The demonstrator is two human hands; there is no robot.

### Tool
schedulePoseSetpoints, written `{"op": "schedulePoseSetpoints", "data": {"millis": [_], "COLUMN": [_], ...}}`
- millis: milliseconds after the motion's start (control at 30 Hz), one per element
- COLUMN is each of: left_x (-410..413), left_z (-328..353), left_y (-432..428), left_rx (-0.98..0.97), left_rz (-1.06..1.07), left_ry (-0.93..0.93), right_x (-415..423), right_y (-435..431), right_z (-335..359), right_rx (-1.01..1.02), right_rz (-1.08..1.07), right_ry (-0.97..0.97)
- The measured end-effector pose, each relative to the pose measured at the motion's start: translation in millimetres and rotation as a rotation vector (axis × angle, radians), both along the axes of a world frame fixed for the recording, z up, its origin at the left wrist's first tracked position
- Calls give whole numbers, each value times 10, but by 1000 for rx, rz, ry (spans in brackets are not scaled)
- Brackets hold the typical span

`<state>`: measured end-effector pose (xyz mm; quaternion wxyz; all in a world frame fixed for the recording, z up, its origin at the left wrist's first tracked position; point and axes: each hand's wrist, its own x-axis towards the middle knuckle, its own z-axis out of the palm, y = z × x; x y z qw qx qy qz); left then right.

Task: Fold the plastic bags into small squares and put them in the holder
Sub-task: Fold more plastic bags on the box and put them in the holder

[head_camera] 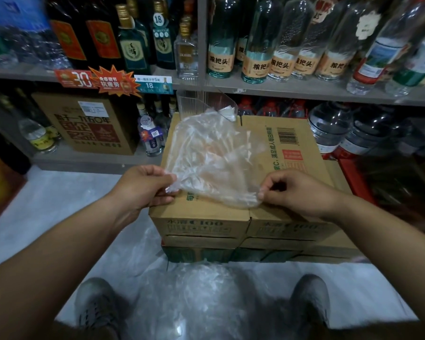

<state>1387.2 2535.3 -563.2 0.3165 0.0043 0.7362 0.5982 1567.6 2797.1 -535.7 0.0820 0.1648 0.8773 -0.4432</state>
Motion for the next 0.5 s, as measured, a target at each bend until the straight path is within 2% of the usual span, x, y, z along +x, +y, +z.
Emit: {"op": "schedulePoseSetpoints", "data": {"millis": [167, 300, 500], "left_x": [-2, 49, 129], "left_z": [-6, 8, 33], "left_y": [-45, -17, 56], "left_rx": [-39, -28, 3], "left_rz": [1, -9, -85], "left_ry": [39, 68, 112], "right_x": [43, -49, -310], "right_y": [228, 162, -34], "right_z": [115, 186, 160], "right_rx": [-50, -371, -617], "right_rz": [-112, -373, -545], "right_ry": [-54, 125, 105]}}
